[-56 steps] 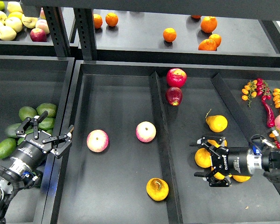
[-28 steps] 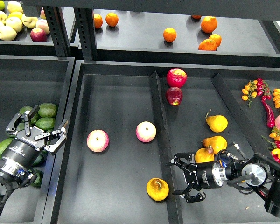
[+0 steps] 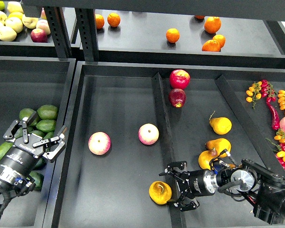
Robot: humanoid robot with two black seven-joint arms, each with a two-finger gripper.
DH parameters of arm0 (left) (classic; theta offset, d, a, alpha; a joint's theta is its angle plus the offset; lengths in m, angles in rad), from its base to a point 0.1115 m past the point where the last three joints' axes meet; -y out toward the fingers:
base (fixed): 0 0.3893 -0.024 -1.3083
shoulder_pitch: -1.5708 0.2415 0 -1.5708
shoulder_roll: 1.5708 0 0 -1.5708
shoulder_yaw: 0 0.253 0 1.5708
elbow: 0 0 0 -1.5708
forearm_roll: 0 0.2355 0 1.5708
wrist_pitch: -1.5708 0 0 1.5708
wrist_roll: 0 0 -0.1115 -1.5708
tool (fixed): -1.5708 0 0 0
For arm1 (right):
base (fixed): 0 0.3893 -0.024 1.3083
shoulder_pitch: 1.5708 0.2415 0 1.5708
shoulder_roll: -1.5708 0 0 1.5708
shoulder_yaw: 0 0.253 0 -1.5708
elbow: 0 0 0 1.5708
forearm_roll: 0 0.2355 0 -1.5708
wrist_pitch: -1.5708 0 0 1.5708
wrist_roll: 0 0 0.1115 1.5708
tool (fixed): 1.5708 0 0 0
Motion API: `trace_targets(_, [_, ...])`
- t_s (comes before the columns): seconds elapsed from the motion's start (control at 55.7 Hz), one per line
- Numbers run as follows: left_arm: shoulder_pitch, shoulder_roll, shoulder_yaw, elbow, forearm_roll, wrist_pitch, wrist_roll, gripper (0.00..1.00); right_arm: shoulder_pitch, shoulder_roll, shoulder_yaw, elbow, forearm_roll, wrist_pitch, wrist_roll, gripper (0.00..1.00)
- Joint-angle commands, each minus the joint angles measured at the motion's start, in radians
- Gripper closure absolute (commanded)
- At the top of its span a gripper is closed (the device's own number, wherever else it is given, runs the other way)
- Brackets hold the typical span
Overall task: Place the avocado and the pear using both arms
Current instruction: 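Lower the right gripper and close it on the yellow pear, then lift the pear with the right gripper and carry it into the pear bin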
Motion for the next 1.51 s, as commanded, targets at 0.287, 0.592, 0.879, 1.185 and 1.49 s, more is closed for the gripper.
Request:
trace_targets(0.287, [0.029,0.000,0.002,-0.006,0.000,0.000,0.000,0.01,-0.005,0.058,0.018,-0.066,0.010,0.000,0.000,0.29])
trace_targets(0.592, [0.037,0.000,0.002,-0.012,0.000,0.000,0.000,0.01,-0.012,0.058,0.018,-0.063,0.008,0.000,0.000,0.38])
trace_targets(0.879, [0.043,0.000,0.002,-0.012,0.000,0.000,0.000,0.01,-0.021,0.058,0.023,-0.036,0.019,0.000,0.000,0.66])
trace_targets(1.185, [0.051,0.000,0.003,-0.015,0.000,0.000,0.000,0.01,-0.041,0.043,0.058,0.047,0.091,0.000,0.000,0.78])
trace_targets(1.49, [0.062,0.000,0.008,-0.021,0.000,0.000,0.000,0.01,-0.041,-0.052,0.208,0.305,0.166,-0.032,0.000,0.78])
